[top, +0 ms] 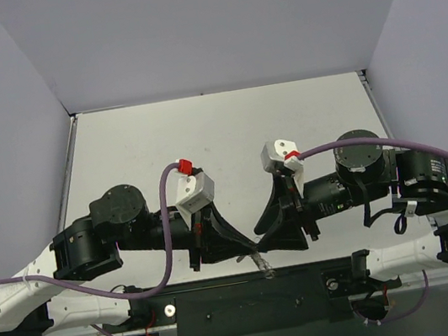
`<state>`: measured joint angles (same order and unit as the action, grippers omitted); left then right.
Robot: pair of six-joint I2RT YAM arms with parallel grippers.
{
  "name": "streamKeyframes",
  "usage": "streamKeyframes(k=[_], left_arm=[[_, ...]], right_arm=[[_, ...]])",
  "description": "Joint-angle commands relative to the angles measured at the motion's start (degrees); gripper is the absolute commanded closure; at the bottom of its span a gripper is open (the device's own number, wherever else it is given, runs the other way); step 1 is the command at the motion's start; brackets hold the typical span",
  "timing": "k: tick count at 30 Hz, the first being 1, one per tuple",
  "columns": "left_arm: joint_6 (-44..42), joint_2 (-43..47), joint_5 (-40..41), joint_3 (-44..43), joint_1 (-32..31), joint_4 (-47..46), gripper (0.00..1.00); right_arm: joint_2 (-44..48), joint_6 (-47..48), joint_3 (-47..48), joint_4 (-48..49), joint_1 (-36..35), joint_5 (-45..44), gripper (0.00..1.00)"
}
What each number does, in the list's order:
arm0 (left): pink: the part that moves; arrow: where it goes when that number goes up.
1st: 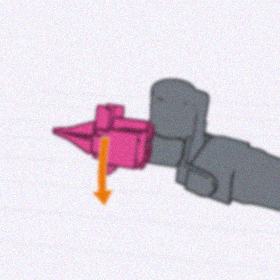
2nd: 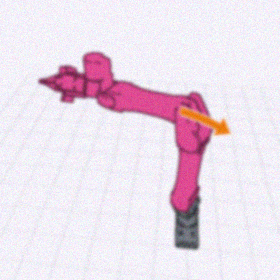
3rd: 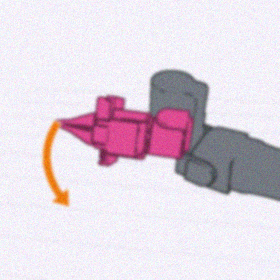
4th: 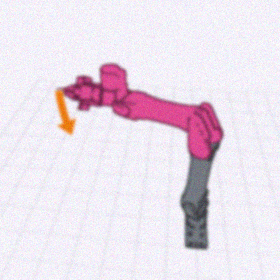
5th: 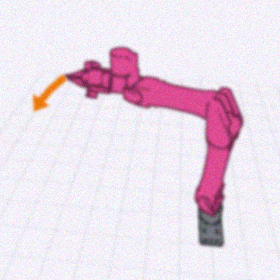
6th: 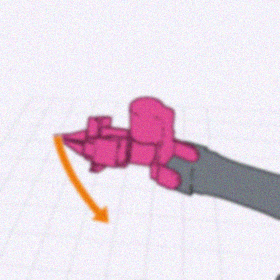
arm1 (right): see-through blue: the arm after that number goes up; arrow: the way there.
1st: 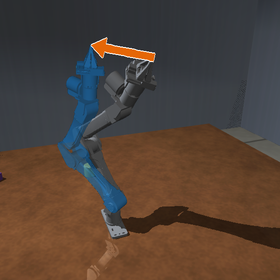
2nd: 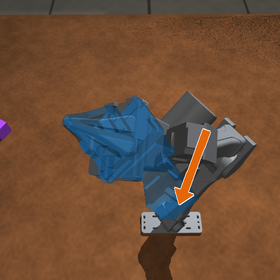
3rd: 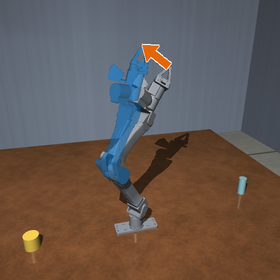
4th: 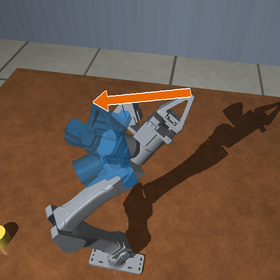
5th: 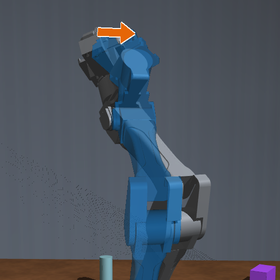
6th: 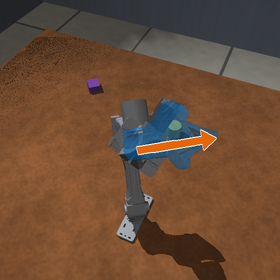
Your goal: Remove the keys from the keyring
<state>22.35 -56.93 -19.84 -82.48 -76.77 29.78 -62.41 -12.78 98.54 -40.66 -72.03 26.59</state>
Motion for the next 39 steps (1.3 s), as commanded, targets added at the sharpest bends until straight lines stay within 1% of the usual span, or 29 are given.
streamKeyframes(k=[1, 2, 3, 4, 5, 7, 10, 15, 17, 19, 22, 26, 32, 36, 39], left_arm=[[0.7, 0.8, -0.6, -0.9, 0.2, -4.6, 1.00], [0.8, 0.9, -0.5, -0.9, 0.3, -4.5, 1.00], [0.8, 0.9, -0.2, -0.8, 0.2, -4.5, 1.00], [0.8, 0.9, 0.1, -0.8, 0.2, -4.5, 1.00], [0.8, 0.9, 0.2, -0.7, 0.2, -4.6, 1.00], [0.9, 1.2, 0.7, -0.3, 0.2, -4.8, 1.00], [1.6, 1.3, 0.9, 0.8, 0.2, -6.6, 1.00], [1.5, -0.4, 3.7, -0.3, 0.2, -3.4, 1.00], [1.2, -1.1, 4.8, -1.5, 0.2, -1.1, 1.00], [0.8, -2.3, 5.5, -2.9, 0.2, 1.6, 1.00], [-0.2, -4.4, 5.9, -6.9, 0.2, 8.4, 1.00], [-1.3, -7.7, 5.4, -10.2, 0.3, 15.9, 1.00], [-2.0, -10.3, 1.9, -11.0, 0.9, 21.4, 1.00], [-2.2, -11.9, 0.4, -11.3, 1.3, 22.5, 1.00], [-2.1, -12.2, 1.2, -11.4, 1.3, 22.3, 1.00]], right_arm=[[0.7, -1.5, -1.4, 4.6, 0.2, 1.4, 0.71], [1.1, -1.6, -1.6, 4.8, 0.3, 1.4, 0.74], [1.2, -1.9, -1.9, 5.5, 0.3, 1.3, 0.81], [1.7, -2.1, -2.1, 5.7, 0.2, 0.8, 0.86], [2.0, -2.3, -2.3, 5.8, 0.2, 0.6, 0.93], [2.5, -2.4, -2.7, 5.8, 0.2, 0.1, 1.00], [3.0, -2.8, -3.2, 5.8, 0.2, -0.2, 1.00], [3.3, -3.5, -3.4, 4.0, 0.2, -0.3, 1.00], [2.3, -3.0, -2.2, 1.6, 0.1, -0.6, 1.00], [0.8, -2.0, -0.1, -3.1, 0.0, -1.7, 1.00], [-1.9, 0.4, 3.7, -11.4, -0.4, -3.0, 1.00], [-4.7, 2.0, 6.4, -17.6, -1.2, -4.5, 1.00], [-5.4, 2.8, 5.4, -18.9, -1.4, -4.4, 1.00], [-6.1, 2.9, 5.1, -19.2, -1.8, -4.7, 1.00], [-6.1, 2.9, 5.2, -19.0, -1.8, -6.1, 1.00]])
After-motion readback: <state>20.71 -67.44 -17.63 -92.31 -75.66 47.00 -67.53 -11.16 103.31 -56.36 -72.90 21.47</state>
